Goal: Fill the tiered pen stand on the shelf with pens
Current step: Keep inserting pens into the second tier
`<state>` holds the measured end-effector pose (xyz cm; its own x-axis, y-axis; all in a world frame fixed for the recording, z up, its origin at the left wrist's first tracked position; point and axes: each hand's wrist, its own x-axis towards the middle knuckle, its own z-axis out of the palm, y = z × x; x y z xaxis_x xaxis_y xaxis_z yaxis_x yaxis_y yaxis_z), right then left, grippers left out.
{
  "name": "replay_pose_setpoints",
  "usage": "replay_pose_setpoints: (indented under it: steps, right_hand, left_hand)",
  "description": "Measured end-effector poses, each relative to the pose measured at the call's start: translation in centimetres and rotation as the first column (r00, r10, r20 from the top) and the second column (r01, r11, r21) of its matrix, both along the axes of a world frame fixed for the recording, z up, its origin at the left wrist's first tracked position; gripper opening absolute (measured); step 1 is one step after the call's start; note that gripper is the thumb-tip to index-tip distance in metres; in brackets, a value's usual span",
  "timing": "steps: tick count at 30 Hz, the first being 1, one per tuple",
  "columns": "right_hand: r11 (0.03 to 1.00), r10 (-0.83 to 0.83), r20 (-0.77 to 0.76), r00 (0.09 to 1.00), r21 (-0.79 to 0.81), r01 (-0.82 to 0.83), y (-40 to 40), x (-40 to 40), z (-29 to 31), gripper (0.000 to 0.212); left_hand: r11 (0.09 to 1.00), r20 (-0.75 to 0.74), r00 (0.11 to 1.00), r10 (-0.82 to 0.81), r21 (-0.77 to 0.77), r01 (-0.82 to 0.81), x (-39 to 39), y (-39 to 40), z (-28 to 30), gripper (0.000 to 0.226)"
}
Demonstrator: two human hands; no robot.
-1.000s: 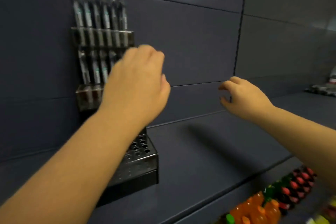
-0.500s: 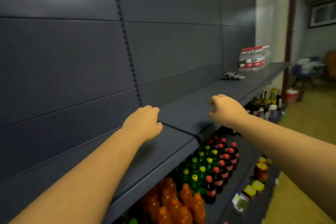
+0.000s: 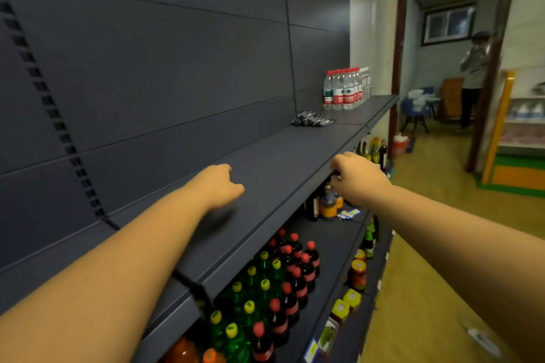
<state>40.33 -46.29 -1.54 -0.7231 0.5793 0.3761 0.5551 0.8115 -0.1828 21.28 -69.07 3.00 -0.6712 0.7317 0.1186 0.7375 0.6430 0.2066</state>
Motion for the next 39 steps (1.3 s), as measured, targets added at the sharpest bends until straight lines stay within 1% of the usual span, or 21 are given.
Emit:
replay_pose_setpoints:
  steps: [3,6,9,11,13,15,18,23,27,30,33,36,39]
  right_hand:
    - [0.999,-0.021,0.017,1.000,0.039,0.020,4.3,-1.9,0.8,0.030]
    - [0.998,-0.051,0.049,0.998,0.045,0.049,8.5,-4.0,1.6,0.036]
    - [0.997,-0.072,0.054,0.996,0.043,0.070,12.4,-5.6,1.2,0.037]
    - [0.997,-0.073,0.029,0.997,0.033,0.072,14.8,-6.3,0.6,0.036]
    - [0.996,-0.075,-0.019,0.997,0.043,0.076,17.5,-6.7,0.2,0.033]
    - [0.994,-0.086,-0.064,0.994,0.057,0.089,20.5,-7.1,0.2,0.032]
    - [0.993,-0.093,-0.066,0.993,0.071,0.098,25.6,-7.9,0.0,0.033]
    - [0.995,-0.006,-0.030,1.000,0.102,0.009,34.8,-9.7,0.2,0.036]
    - [0.993,0.071,-0.005,0.997,0.089,-0.071,42.5,-10.4,1.3,0.037]
    - [0.987,0.124,0.019,0.992,0.102,-0.125,47.6,-11.0,1.4,0.036]
    - [0.984,0.156,0.032,0.987,0.086,-0.158,51.6,-12.2,1.3,0.035]
    - [0.983,0.178,0.033,0.983,0.046,-0.180,54.9,-14.1,0.8,0.035]
    - [0.976,0.212,0.043,0.976,0.036,-0.214,57.7,-16.7,0.4,0.033]
  left_hand:
    - [0.999,-0.024,0.999,-0.022,-0.030,0.021,-2.9,4.6,0.3,0.061]
    - [0.997,-0.062,0.997,-0.040,-0.072,0.035,-5.3,9.2,0.6,0.052]
    - [0.996,-0.153,0.984,-0.087,-0.034,0.083,-7.0,14.1,1.0,0.041]
    - [0.994,-0.170,0.979,-0.112,-0.023,0.110,-7.6,17.4,1.0,0.038]
    - [0.989,-0.161,0.978,-0.130,-0.091,0.116,-8.1,20.5,0.7,0.041]
    - [0.978,-0.159,0.979,-0.131,-0.181,0.102,-8.3,23.6,0.4,0.036]
    - [0.974,-0.177,0.979,-0.101,-0.219,0.061,-8.5,28.1,0.0,0.028]
    - [0.974,-0.143,0.988,-0.066,-0.226,0.032,-8.5,36.9,-1.2,0.029]
    - [0.974,-0.111,0.994,-0.006,-0.227,-0.019,-8.7,44.7,-0.8,0.030]
    - [0.980,-0.110,0.994,0.025,-0.195,-0.046,-9.0,50.1,-0.8,0.031]
    - [0.984,-0.103,0.994,0.033,-0.169,-0.050,-9.0,54.5,-1.7,0.031]
    - [0.983,-0.094,0.995,0.036,-0.178,-0.052,-9.7,58.3,-2.2,0.031]
    - [0.983,-0.148,0.988,0.035,-0.173,-0.061,-11.5,61.7,-1.9,0.031]
